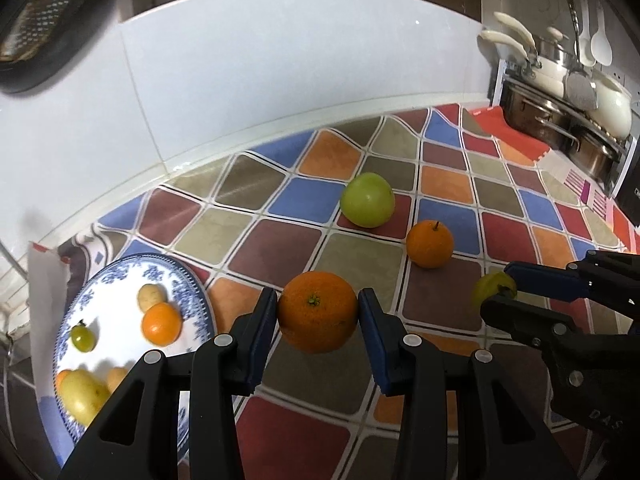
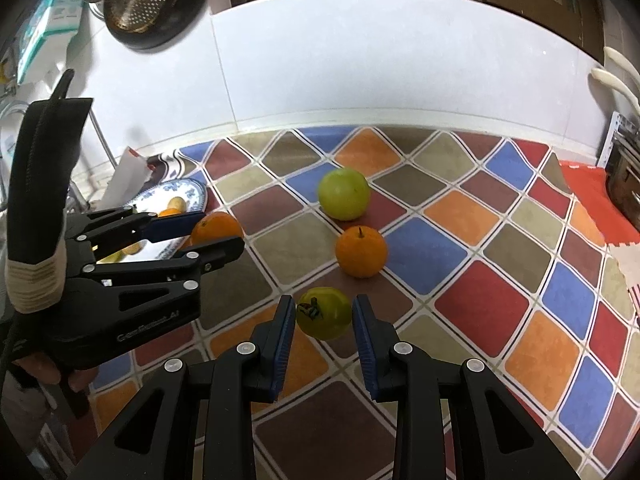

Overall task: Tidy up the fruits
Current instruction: 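Carry the mandarin and green tomato onto the plate and open both tools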

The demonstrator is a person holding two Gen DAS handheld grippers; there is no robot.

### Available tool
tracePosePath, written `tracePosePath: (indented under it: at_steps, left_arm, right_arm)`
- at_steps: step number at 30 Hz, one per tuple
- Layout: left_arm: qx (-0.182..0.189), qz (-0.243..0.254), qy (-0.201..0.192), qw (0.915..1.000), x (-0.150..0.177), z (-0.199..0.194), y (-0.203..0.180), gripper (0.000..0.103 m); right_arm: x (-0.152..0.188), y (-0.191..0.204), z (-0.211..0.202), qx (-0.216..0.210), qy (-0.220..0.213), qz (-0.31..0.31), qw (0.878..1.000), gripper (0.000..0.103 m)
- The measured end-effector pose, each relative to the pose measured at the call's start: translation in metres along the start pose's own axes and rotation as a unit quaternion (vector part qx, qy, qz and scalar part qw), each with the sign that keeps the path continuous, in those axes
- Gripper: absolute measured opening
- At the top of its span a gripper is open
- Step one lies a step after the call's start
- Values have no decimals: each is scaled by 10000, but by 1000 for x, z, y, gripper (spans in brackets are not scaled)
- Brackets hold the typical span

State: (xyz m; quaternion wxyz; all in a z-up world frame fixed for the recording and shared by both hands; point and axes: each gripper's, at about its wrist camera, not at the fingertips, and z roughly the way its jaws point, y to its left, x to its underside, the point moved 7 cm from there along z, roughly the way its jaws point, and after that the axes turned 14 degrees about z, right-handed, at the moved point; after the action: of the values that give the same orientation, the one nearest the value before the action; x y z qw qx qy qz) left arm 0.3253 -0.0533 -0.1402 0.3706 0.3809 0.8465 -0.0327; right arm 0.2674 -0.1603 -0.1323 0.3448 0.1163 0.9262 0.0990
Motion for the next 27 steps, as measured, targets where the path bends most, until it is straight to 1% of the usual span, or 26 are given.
tracePosePath:
  at_steps: [4,5,10,11,13,16,18,20,23,24,25,27]
  left_arm:
    - [-118,-126,-80,9998,4,-21,2,41]
    - [-153,-160,-104,9997,5,-26,3,41]
    - [-341,-382,-193,9985,14,-52,6,41]
    - [-380,-429,-191,9982,18,-56,7,41]
    - [-430,-515,-174,9976,24,-63,8,41]
    - [-537,-584,-80,9968,37,-69,7,41]
    - [-561,-588,-12,9967,46,-72,3,41]
    - [-525,-594,35,9968,53,-71,-3,41]
    - [-452,-616,161,9969,62,-67,-14,41]
    - [-423,-636,184,9969,64,-65,-17,41]
    - [-395,-655,205,9969,65,-64,-19,41]
    - [-370,-673,244,9967,67,-61,-22,41]
  right_arm:
    - [-1,6,-11,-89,-102,-54,9999,31]
    - [-2,8,-14,-113,-136,-73,9998,28]
    - [1,20,-28,-255,-262,-228,9991,27]
    - [2,22,-29,-265,-265,-269,9989,27]
    - [7,24,-27,-341,-136,-249,9990,27]
    - [15,23,-24,-313,-19,-201,9993,30]
    - [21,18,-22,-198,21,-192,9996,43]
    - [26,11,-20,-124,46,-127,9998,44]
    - [32,1,-16,104,65,-180,9998,44]
    - [33,-2,-14,101,126,-137,9998,44]
    - [35,-4,-12,12,200,-74,9998,44]
    - [37,-6,-6,8,281,-93,9996,44]
